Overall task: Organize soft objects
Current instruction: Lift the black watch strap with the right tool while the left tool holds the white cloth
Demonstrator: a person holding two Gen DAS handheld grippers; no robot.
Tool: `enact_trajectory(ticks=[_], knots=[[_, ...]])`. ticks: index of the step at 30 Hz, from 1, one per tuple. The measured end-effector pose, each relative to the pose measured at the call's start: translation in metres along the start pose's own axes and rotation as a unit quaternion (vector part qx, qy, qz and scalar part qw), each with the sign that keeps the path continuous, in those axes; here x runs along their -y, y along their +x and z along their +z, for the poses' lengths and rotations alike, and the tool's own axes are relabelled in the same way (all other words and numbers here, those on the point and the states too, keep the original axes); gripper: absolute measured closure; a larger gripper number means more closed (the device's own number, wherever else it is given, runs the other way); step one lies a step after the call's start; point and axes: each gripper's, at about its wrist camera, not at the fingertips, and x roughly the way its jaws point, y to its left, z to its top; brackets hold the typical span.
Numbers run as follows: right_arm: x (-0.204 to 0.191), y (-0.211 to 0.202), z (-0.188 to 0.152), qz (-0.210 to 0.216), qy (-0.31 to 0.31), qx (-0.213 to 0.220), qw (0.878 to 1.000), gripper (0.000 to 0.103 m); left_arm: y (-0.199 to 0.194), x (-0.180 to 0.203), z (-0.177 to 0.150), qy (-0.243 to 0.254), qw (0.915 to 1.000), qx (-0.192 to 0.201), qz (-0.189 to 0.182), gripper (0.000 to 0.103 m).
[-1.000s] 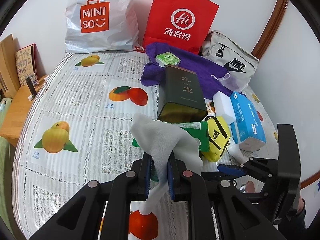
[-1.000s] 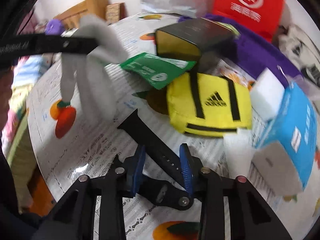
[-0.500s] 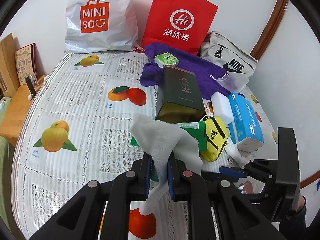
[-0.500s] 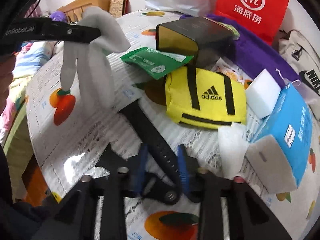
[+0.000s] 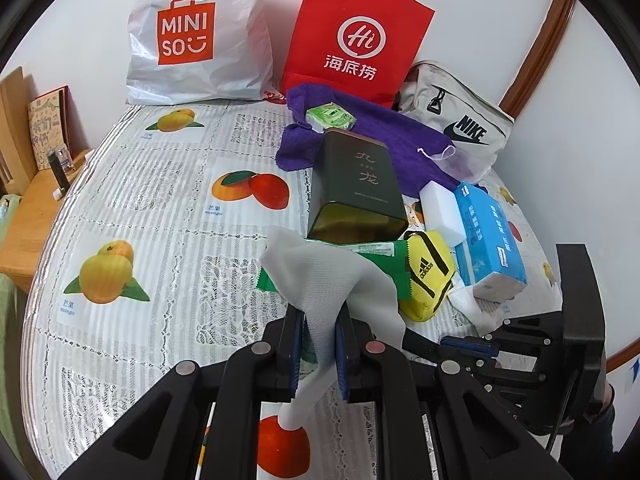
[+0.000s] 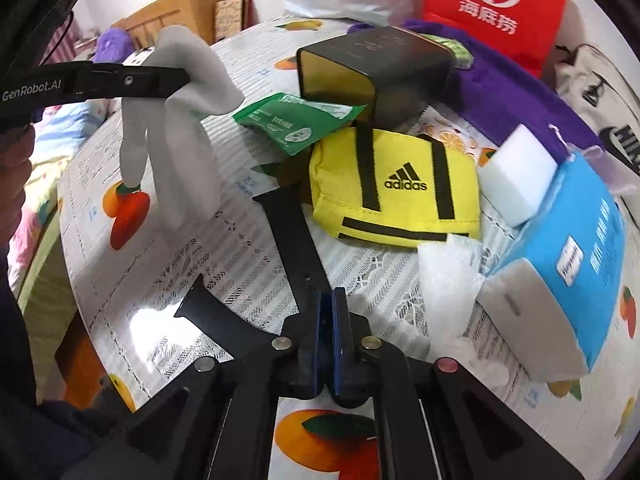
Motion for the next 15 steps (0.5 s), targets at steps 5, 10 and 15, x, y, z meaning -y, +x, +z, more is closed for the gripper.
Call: enact_trajectory(ticks=[5, 10, 15], knots=[[0.008, 0.001, 0.005, -0.005, -0.043, -0.006, 0.999, 0.058, 0.000, -0.002, 0.000, -0.002, 1.0000, -0.002, 0.003, 0.089], [0.006, 0.007, 0.005, 0.019, -0.081, -0.016, 0.996, 0.046, 0.001, -0.002, 0.001, -0.002, 1.0000, -0.003, 0.003, 0.089], [0.003, 0.007, 0.005, 0.022, -0.082, -0.006, 0.996, 0.077, 0.005, -0.006, 0.001, -0.008, 0.9999, -0.009, 0.008, 0.089]])
